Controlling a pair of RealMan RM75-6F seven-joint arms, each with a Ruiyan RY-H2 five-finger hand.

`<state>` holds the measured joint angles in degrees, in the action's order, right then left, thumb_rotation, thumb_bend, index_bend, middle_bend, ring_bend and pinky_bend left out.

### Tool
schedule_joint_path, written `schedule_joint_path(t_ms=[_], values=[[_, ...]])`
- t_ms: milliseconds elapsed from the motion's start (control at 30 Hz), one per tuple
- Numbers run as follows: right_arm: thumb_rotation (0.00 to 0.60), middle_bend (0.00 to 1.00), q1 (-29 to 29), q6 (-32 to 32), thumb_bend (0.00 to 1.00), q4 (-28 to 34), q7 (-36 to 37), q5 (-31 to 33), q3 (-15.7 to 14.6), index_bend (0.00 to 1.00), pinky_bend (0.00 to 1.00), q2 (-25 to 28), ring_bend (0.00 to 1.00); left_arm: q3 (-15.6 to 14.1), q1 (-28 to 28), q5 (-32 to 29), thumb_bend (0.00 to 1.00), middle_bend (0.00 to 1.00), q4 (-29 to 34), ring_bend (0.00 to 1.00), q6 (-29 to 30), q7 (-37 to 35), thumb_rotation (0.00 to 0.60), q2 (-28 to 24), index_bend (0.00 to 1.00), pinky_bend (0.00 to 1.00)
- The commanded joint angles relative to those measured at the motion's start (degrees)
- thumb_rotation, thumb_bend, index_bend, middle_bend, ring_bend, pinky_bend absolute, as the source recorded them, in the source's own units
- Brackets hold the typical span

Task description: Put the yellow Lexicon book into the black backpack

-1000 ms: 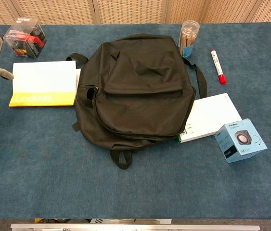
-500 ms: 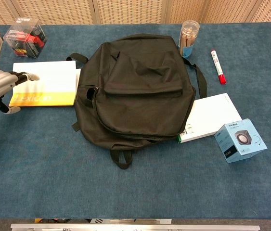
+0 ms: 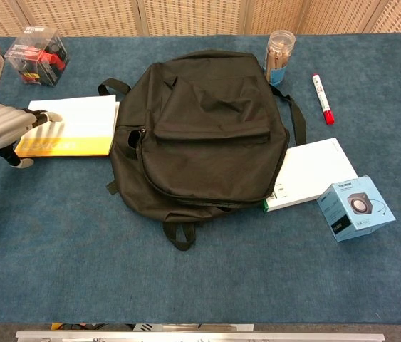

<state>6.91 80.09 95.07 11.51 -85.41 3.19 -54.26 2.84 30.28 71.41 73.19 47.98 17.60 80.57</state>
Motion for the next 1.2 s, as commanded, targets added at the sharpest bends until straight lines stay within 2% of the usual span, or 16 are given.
schedule_joint_path(t_ms=[33,433,867,1200], values=[[0.6,0.46,-0.2,0.1,0.26,-0.2,0.2,0.1,0.0,0.49,0.42,0.0,0.33,0.0,0.1,-0.2,0.22,0.15,-0.8,0.18,0.4,-0.3,0.6,0.6,0.12,0.29],[0.6,0.46,-0.6,0.4,0.26,-0.7,0.9,0.2,-0.1,0.49,0.42,0.1,0.33,0.1,0.8,-0.8,0.22,0.17,-3.9,0.18,0.3,-1.9,0.6,2.8,0.14,0.29],[0.6,0.46,-1.3,1.1,0.26,-0.8,1.2,0.3,-0.1,0.49,0.42,0.1,0.33,0.6,0.9,-0.4,0.22,0.21,-5.8,0.21,0.2,-8.2,0.6,4.1,0.19,0.29],[0.6,0.46,-1.7,1.2,0.26,-0.7,1.4,0.4,-0.2,0.49,0.42,0.2,0.33,1.8,0.2,2.4,0.22,0.29,-9.1,0.26,4.5,-15.4,0.6,6.0,0.26,0.3]])
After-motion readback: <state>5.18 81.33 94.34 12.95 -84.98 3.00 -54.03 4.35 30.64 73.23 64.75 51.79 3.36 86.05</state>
